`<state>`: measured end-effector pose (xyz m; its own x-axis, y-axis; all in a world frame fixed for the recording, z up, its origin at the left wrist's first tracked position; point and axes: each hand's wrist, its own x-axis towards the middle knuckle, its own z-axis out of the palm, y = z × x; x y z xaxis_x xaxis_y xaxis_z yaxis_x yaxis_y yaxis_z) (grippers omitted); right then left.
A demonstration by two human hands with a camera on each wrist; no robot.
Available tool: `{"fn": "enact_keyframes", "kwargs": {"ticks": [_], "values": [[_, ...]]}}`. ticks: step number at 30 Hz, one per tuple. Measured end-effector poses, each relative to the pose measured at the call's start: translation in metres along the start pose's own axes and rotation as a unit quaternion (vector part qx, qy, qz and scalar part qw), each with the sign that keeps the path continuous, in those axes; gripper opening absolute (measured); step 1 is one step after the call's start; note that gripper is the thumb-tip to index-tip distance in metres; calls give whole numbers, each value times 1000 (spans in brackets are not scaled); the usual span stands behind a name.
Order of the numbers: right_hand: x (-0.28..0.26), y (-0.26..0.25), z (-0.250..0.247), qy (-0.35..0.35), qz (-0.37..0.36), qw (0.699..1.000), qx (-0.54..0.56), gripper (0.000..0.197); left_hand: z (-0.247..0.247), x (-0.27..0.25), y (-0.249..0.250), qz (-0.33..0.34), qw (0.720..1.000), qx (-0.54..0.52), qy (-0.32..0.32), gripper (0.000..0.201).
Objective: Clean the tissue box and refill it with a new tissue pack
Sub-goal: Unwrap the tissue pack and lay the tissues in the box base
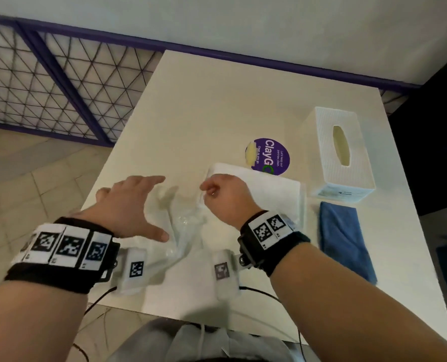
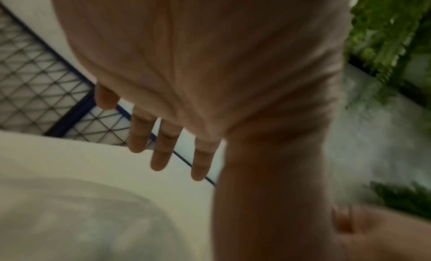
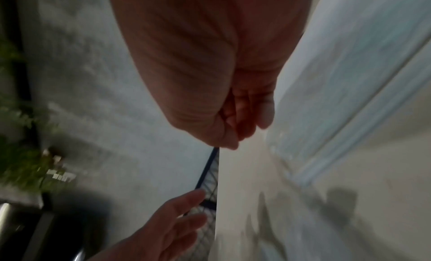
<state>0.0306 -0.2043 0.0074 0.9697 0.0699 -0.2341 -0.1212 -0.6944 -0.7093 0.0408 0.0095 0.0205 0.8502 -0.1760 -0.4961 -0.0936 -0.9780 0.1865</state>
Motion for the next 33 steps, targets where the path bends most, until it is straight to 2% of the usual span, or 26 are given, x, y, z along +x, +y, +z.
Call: {"fn": "enact_keyframes", "kwargs": {"ticks": [2, 5, 8, 10, 13, 17, 20, 22, 25, 29, 33], "values": [[7, -20, 26, -104, -52, 990, -81, 33, 15, -9, -17, -42, 997, 54, -42, 140], [17, -38, 60, -219, -82, 953, -192, 39, 39, -21, -32, -67, 994, 67, -56, 149], [24, -44, 81, -256, -117, 916, -286, 46, 57, -26, -38, -55, 995, 70, -34, 151], [27, -45, 88, -254, -120, 899, -336, 54, 64, -27, -40, -51, 996, 65, -23, 149], [30, -52, 94, -243, -80, 906, -337, 55, 71, -27, -42, -53, 997, 48, -18, 147], [36, -62, 102, -290, 12, 911, -294, 42, 80, -28, -51, -31, 999, 25, 15, 148], [39, -68, 103, -287, 56, 922, -252, 47, 83, -28, -54, -22, 999, 17, 34, 149], [39, -69, 101, -289, 70, 927, -229, 48, 85, -28, -55, -20, 999, 19, 43, 149], [38, -68, 96, -305, 92, 923, -215, 37, 87, -29, -55, -18, 998, 22, 54, 150], [37, -72, 93, -303, 86, 927, -202, 44, 87, -31, -56, -18, 998, 17, 60, 150], [35, -79, 86, -290, 97, 935, -178, 16, 88, -34, -55, -24, 998, 9, 55, 149]]}}
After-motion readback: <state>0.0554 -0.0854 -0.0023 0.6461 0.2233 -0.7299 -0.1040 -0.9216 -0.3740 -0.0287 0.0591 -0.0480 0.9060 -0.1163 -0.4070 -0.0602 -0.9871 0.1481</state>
